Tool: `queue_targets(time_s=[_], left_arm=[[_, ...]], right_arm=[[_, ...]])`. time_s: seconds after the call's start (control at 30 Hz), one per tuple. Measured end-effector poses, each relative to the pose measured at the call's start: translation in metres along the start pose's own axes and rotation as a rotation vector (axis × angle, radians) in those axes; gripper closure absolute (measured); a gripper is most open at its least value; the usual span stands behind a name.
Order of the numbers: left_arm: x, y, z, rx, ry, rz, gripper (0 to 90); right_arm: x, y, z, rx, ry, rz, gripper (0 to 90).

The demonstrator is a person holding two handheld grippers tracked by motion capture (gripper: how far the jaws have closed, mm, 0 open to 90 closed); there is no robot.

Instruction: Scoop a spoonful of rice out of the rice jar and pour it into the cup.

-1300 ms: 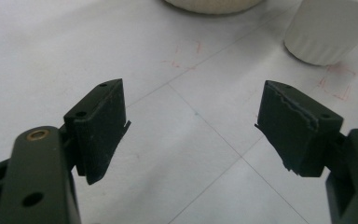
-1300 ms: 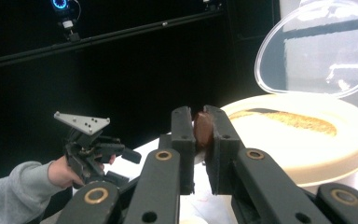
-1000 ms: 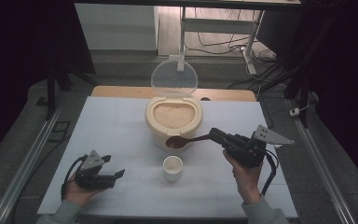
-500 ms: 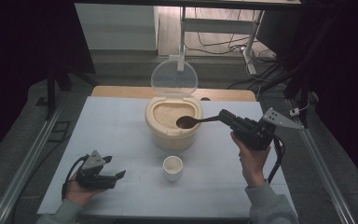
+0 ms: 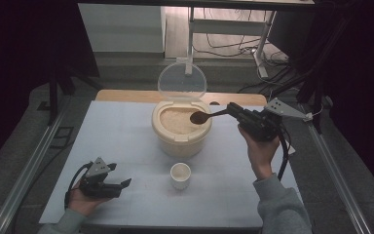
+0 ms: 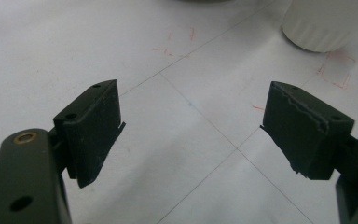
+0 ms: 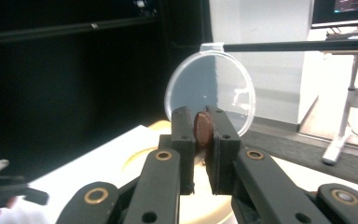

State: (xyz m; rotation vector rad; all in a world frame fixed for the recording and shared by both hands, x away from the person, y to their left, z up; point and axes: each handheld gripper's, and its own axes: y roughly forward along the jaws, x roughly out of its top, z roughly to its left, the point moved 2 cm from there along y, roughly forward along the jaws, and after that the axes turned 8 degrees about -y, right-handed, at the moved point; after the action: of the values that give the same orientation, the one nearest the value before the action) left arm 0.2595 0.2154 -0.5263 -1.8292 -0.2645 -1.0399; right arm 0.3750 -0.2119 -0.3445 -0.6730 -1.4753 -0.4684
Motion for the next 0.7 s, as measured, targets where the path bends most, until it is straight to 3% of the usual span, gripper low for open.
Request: queue_targets(time_s=[0.3,0.7], left_arm=[[0.001,-0.002,0.001,-0.004,-0.004,-0.016,19.4],[0.0,-0.002,0.0,0.002,0.006,-0.01,19.5]], right_arm=[[0.003,0.03,0.001,-0.082,-0.103,0.05,82.4],[-0.002,0.04,0.002,-0.127,-0.181,0.107,82.4]])
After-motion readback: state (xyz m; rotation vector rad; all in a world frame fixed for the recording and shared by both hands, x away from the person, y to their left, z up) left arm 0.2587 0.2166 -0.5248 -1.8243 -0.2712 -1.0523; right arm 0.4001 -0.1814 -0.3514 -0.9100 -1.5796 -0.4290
